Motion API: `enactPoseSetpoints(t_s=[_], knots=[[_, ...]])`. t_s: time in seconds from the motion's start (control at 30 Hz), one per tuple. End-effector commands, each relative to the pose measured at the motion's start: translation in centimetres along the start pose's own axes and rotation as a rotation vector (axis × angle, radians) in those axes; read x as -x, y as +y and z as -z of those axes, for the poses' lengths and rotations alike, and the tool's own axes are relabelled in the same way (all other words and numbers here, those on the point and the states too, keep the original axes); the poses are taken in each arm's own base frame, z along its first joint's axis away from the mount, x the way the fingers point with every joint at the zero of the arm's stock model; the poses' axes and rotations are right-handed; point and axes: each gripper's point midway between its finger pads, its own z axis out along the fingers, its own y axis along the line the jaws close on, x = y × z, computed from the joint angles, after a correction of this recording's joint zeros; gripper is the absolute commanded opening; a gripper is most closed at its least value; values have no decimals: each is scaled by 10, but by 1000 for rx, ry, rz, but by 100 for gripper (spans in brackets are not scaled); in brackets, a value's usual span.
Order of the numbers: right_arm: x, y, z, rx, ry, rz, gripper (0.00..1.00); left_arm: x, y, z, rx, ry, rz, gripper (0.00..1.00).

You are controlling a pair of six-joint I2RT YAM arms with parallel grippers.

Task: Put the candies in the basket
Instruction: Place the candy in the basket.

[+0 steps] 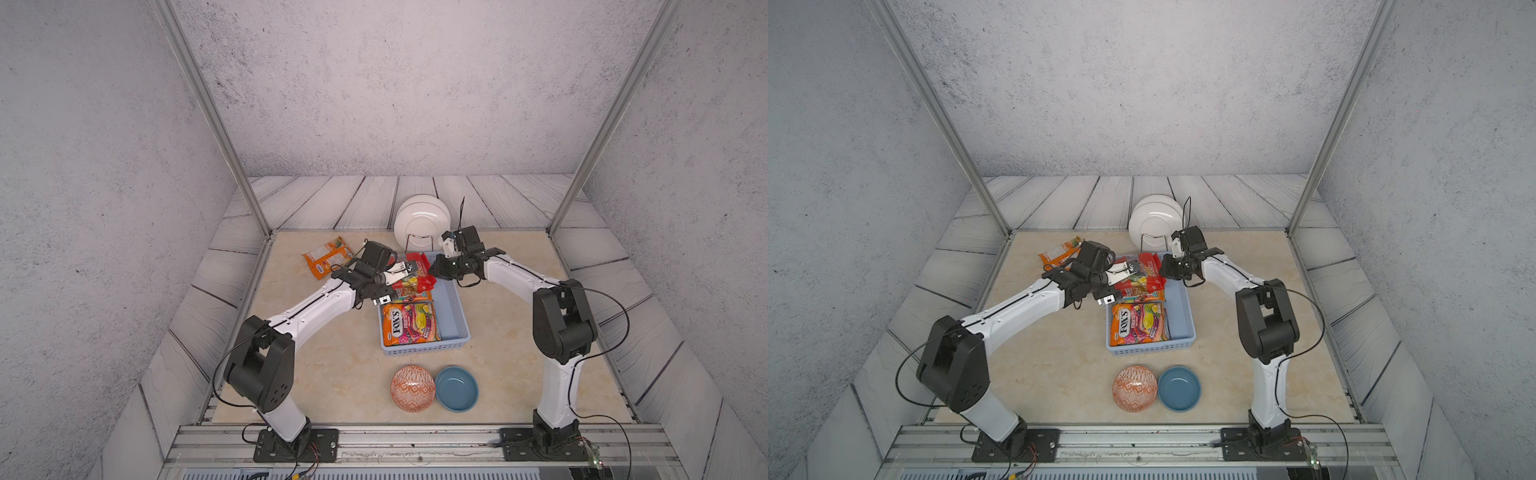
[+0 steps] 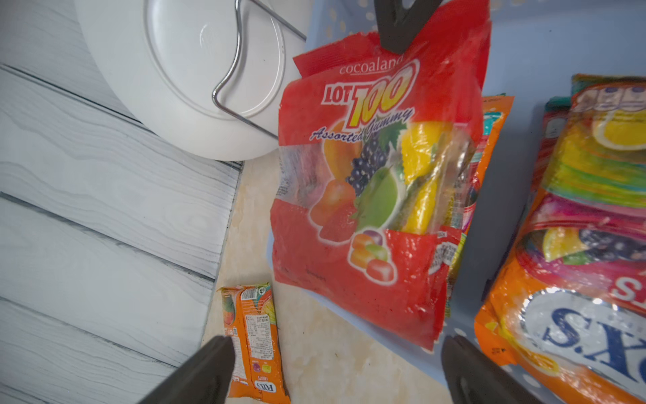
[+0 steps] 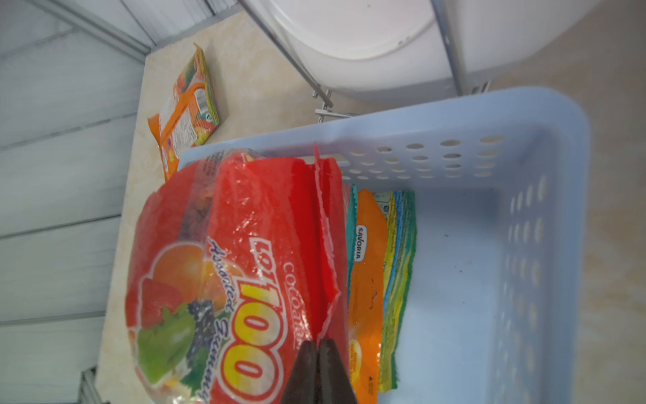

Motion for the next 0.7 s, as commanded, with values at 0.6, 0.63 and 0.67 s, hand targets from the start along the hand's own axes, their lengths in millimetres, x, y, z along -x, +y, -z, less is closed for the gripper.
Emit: enactPoseSetpoints(t_s=[0.6, 0.63, 0.67], knots=[[6, 26, 170, -195, -368, 252, 58, -76, 58, 38, 27, 61, 152, 99], [2, 23, 176, -221, -375, 270, 60, -81, 62, 35, 28, 73, 165, 99], [-1, 19, 182, -247, -378, 279, 63, -85, 65, 32, 28, 84, 181, 99]])
